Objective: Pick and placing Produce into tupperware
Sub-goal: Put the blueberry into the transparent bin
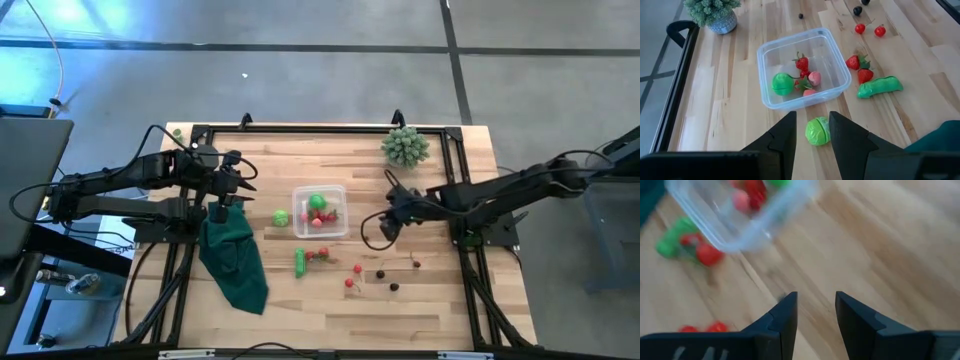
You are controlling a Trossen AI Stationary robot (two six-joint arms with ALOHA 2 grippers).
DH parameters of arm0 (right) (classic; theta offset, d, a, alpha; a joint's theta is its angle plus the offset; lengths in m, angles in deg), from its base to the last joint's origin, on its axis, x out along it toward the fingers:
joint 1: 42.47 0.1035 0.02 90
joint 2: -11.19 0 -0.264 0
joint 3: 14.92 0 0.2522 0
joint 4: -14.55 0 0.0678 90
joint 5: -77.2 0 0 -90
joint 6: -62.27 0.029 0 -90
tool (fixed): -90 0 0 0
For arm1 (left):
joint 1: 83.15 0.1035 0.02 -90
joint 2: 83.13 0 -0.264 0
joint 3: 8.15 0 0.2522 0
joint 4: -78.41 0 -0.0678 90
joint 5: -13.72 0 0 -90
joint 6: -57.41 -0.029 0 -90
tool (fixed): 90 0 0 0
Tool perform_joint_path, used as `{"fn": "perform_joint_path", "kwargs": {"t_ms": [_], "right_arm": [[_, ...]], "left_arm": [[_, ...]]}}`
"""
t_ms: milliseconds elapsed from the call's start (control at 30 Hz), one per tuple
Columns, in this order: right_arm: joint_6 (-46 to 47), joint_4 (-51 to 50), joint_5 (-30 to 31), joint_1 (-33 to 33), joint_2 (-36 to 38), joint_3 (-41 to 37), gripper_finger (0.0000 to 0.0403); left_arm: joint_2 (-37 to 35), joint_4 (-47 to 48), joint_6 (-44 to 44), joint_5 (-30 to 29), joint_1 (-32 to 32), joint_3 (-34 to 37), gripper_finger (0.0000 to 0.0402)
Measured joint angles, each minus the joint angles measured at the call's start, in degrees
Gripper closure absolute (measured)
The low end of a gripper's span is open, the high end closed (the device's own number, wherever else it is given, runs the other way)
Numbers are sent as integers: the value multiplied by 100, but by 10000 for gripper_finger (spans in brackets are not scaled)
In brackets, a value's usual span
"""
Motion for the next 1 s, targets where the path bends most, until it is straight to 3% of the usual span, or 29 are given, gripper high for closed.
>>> {"fn": "perform_joint_path", "kwargs": {"t_ms": [233,467,667,1000], "right_arm": [[1219,33,5,7,-2,-672,279],[2159,-96,47,4,-13,-851,279],[2213,-45,-16,7,-166,-853,279],[2006,234,-105,11,-1042,-636,279]], "left_arm": [[1,0,1,0,0,0,295],[2,0,0,0,0,0,295],[0,0,0,0,0,0,295],[0,0,0,0,0,0,295]]}}
